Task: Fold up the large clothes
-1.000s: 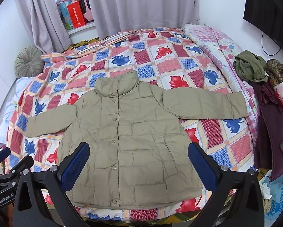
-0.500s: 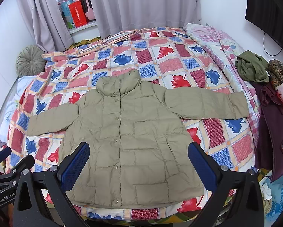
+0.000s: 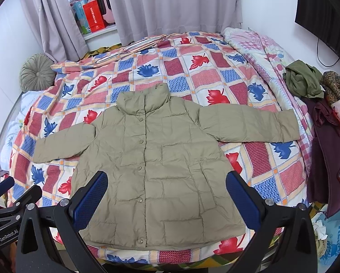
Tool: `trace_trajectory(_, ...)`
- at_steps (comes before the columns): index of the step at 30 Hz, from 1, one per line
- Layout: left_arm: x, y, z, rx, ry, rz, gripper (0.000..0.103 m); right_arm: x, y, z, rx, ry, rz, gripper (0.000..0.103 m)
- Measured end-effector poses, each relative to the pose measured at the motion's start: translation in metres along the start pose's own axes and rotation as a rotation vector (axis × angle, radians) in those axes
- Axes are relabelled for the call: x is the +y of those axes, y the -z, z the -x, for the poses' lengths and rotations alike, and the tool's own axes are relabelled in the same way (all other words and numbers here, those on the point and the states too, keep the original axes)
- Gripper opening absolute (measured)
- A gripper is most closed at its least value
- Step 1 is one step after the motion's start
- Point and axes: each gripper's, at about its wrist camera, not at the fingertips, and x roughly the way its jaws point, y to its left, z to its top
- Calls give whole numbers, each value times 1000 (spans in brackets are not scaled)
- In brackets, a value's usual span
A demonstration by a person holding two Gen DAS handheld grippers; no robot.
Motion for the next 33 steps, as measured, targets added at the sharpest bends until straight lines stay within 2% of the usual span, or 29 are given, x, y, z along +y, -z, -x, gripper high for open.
trace_trajectory(33, 0, -5, 0, 5, -1, -1, 103, 0, -1, -2, 2, -2, -2, 103)
